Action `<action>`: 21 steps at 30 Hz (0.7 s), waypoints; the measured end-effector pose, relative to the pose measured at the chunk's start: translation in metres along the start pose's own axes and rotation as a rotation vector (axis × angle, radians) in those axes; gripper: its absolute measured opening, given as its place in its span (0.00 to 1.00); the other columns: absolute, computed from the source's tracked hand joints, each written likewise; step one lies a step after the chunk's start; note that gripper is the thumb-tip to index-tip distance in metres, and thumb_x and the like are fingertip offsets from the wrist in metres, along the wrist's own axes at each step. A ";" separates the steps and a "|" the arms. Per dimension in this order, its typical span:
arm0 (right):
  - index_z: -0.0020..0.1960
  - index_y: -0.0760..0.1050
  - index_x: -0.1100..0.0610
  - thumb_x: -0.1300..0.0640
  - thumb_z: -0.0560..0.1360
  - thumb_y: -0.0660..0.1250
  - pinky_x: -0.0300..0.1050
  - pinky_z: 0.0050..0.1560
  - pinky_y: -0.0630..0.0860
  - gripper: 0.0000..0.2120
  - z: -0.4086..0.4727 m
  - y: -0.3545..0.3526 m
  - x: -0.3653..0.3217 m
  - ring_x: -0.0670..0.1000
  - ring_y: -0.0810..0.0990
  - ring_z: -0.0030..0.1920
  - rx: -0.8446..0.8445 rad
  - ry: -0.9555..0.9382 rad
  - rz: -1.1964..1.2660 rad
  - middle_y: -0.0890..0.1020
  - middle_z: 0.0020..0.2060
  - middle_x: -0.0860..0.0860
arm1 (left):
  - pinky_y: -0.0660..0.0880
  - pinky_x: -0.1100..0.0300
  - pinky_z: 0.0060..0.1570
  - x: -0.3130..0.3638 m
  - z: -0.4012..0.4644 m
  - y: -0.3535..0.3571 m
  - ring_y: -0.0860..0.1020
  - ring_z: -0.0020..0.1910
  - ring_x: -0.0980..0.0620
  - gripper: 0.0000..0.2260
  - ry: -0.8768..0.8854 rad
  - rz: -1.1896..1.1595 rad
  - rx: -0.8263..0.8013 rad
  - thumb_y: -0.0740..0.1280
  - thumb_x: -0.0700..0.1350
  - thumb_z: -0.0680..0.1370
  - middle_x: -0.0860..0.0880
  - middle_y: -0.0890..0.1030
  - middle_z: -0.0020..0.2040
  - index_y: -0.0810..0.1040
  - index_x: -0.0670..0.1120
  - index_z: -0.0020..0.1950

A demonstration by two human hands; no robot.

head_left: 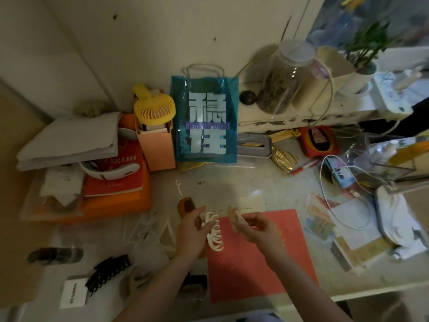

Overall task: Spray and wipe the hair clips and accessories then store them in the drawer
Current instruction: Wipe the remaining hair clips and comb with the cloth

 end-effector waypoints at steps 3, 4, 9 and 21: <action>0.45 0.79 0.61 0.63 0.71 0.71 0.38 0.34 0.72 0.03 -0.012 -0.004 -0.026 0.46 0.77 0.34 -0.089 -0.027 0.046 0.81 0.33 0.52 | 0.72 0.68 0.52 0.027 -0.010 0.006 0.74 0.54 0.58 0.20 0.049 -0.080 -0.084 0.71 0.43 0.74 0.52 0.76 0.59 0.74 0.47 0.65; 0.46 0.79 0.61 0.63 0.72 0.70 0.40 0.36 0.72 0.04 -0.017 -0.005 -0.034 0.47 0.77 0.35 -0.115 -0.034 0.062 0.81 0.35 0.53 | 0.72 0.68 0.51 0.039 -0.016 0.009 0.76 0.53 0.58 0.19 0.060 -0.101 -0.112 0.71 0.43 0.74 0.52 0.77 0.58 0.75 0.46 0.64; 0.50 0.79 0.62 0.60 0.73 0.68 0.41 0.40 0.72 0.08 -0.047 -0.009 -0.069 0.48 0.79 0.38 -0.202 -0.065 0.115 0.84 0.40 0.56 | 0.74 0.71 0.39 0.091 -0.052 0.019 0.81 0.39 0.63 0.06 0.115 -0.276 -0.289 0.69 0.41 0.75 0.55 0.85 0.39 0.82 0.48 0.50; 0.49 0.81 0.47 0.67 0.63 0.77 0.41 0.43 0.78 0.20 -0.101 -0.034 -0.140 0.47 0.81 0.41 -0.032 -0.507 -0.171 0.83 0.44 0.47 | 0.77 0.65 0.36 0.125 -0.093 0.004 0.82 0.36 0.53 0.07 0.101 -0.465 -0.253 0.71 0.39 0.73 0.44 0.85 0.41 0.83 0.42 0.50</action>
Point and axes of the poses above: each hand's wrist, its own z-axis towards the middle knuckle, its own y-axis out of the palm, x = y × z, the point moved 10 cm from there along z, towards the middle knuckle
